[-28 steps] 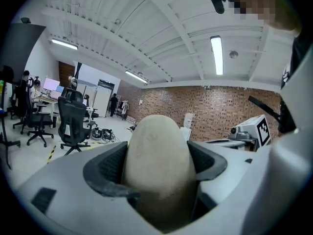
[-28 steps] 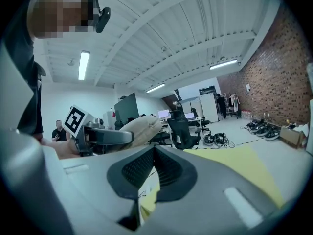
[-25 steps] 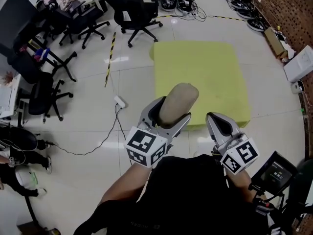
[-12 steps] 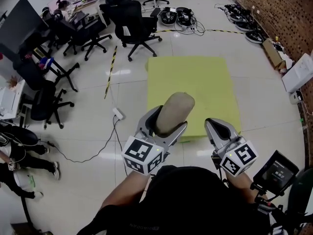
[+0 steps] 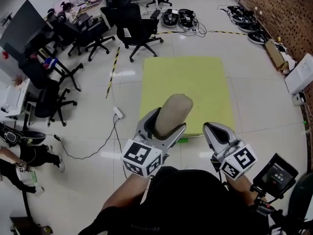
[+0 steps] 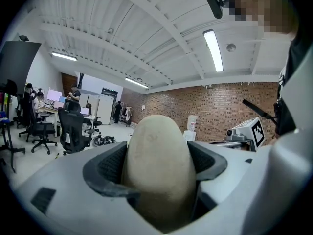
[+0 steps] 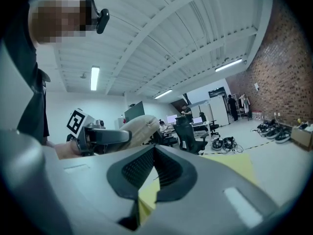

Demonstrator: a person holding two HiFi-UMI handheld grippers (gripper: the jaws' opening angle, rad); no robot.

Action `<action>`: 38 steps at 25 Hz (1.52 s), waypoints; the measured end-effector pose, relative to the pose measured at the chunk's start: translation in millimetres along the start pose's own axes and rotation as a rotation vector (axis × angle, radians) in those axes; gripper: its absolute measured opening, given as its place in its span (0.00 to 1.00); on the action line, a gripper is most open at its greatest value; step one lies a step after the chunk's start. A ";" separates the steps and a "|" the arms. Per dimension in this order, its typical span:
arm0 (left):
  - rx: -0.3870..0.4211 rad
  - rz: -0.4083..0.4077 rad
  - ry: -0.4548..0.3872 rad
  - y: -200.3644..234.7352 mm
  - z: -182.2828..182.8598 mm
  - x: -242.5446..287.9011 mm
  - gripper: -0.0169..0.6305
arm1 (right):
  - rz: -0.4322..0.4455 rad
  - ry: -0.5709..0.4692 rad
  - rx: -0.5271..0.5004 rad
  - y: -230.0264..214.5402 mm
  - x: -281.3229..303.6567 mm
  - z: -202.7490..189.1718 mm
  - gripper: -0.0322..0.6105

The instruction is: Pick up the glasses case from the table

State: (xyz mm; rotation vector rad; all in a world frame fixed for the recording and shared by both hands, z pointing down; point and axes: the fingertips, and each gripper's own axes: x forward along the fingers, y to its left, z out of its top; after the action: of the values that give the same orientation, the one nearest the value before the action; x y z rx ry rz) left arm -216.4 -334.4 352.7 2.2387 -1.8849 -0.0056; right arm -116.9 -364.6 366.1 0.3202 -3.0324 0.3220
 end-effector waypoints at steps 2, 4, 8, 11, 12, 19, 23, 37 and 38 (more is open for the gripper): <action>0.002 0.011 0.001 -13.6 -1.6 0.6 0.63 | 0.016 0.007 -0.016 -0.1 -11.8 -3.9 0.05; 0.001 0.024 0.006 -26.5 -6.7 -1.2 0.63 | 0.027 0.009 -0.020 1.0 -23.0 -9.5 0.05; 0.002 0.055 0.011 -42.9 -19.2 -8.2 0.63 | 0.041 0.005 0.000 -0.1 -37.4 -21.1 0.05; 0.002 0.083 0.015 -47.5 -24.1 -9.0 0.63 | 0.055 0.001 0.013 -7.5 -39.6 -25.4 0.05; 0.001 0.090 0.022 -49.2 -25.7 -8.8 0.63 | 0.059 0.001 0.018 -9.6 -40.1 -26.0 0.05; 0.024 0.084 0.042 -49.9 -23.2 -14.3 0.63 | 0.047 -0.020 0.023 -4.0 -39.0 -21.2 0.05; 0.035 0.074 0.035 -39.5 -12.8 -12.4 0.63 | 0.020 -0.021 0.029 -6.0 -35.4 -16.4 0.05; 0.062 -0.008 0.011 -4.4 9.8 -10.8 0.63 | -0.082 -0.018 -0.004 0.2 -15.5 -3.1 0.05; 0.066 -0.016 0.010 -4.1 9.7 -11.8 0.63 | -0.087 -0.017 -0.003 1.9 -14.2 -4.6 0.05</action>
State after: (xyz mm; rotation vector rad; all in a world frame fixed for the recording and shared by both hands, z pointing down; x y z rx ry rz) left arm -215.9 -323.8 340.9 2.2922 -1.8883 0.0659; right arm -103.2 -358.9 368.8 0.4561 -3.0240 0.3099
